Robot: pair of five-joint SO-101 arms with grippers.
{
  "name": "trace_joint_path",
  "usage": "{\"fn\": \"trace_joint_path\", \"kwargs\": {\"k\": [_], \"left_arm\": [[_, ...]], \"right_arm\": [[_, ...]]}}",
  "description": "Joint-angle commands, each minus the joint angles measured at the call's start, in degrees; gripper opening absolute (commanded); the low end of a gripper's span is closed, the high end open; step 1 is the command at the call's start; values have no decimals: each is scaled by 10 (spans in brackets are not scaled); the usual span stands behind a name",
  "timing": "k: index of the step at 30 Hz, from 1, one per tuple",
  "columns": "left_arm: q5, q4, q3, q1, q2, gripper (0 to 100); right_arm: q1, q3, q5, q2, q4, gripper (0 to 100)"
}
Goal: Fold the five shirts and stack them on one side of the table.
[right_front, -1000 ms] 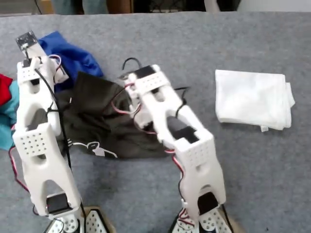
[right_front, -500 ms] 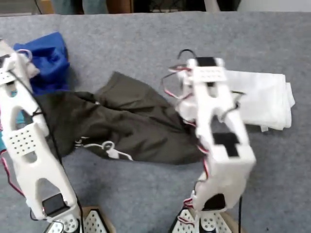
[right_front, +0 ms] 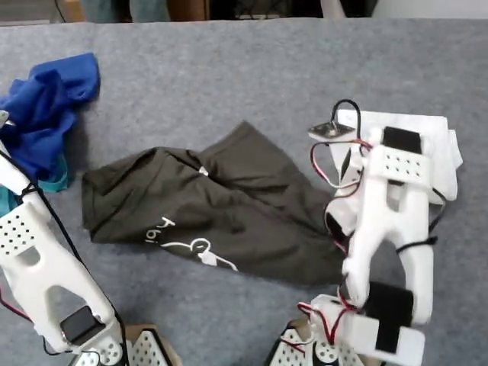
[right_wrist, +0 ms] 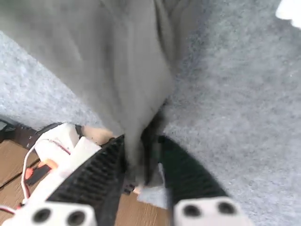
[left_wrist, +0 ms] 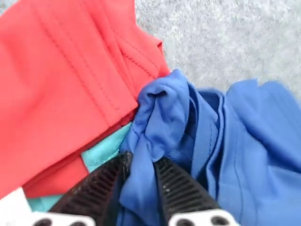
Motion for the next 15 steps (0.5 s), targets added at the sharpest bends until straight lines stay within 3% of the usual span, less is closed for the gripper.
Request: {"fn": "trace_joint_path", "kwargs": {"k": [1,5,9,12,15], "left_arm": [[-8,54,-45,29,-18,152],[-11,140,-138,52,-15,195],[-17,240,-268,77,-18,195],[-73,241,-292,94,-18,195],[-71,241,-266,97,-15,195]], "right_arm": [[5,-7,6,-54,8,333],[-9,-51,2,-93,8,328],[-46,-129,-69,-100,8,250],[-113,-196,-132,-64,4,178],[-188,-276,-186,20,-11,123]]}}
